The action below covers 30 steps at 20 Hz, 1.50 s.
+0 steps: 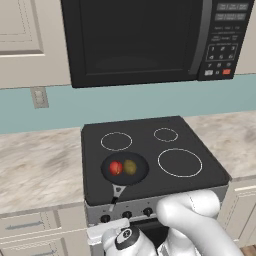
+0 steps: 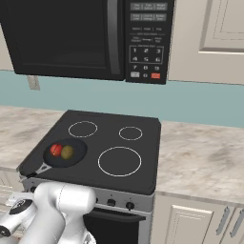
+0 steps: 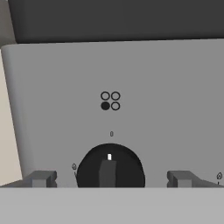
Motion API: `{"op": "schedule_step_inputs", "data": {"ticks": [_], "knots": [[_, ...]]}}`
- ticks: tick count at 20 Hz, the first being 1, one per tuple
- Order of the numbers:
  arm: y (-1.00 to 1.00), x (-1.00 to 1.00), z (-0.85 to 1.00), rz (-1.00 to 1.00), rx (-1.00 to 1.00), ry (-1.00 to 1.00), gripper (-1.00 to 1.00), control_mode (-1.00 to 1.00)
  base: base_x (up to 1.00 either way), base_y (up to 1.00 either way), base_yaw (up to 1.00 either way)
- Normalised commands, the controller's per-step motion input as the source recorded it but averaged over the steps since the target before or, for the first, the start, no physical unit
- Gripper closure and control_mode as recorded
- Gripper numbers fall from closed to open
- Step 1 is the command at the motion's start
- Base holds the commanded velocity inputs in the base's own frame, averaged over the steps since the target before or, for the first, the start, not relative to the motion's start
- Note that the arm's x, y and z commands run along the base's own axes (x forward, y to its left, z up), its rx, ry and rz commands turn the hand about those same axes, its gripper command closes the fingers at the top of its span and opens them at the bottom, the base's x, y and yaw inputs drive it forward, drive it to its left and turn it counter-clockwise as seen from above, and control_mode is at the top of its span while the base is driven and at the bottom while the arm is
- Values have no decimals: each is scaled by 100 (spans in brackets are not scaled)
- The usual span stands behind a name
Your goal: Put the potato and onion in the pan. Then turn on the front left burner and set the heat to medium.
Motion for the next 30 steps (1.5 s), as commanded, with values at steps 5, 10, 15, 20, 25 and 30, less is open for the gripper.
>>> {"op": "schedule_step_inputs", "data": {"ticks": [5, 10, 15, 20, 25, 30], "knots": [[0, 0, 0, 0, 0, 0, 100, -100, 0, 0, 0], [0, 0, 0, 0, 0, 0, 100, -100, 0, 0, 0], [0, 0, 0, 0, 0, 0, 100, -100, 0, 0, 0], [0, 0, -1, 0, 0, -1, 100, -100, 0, 0, 0], [5, 0, -10, 0, -4, -12, 100, -100, 0, 0, 0], [0, 0, 0, 0, -11, -9, 100, -100, 0, 0, 0]]}}
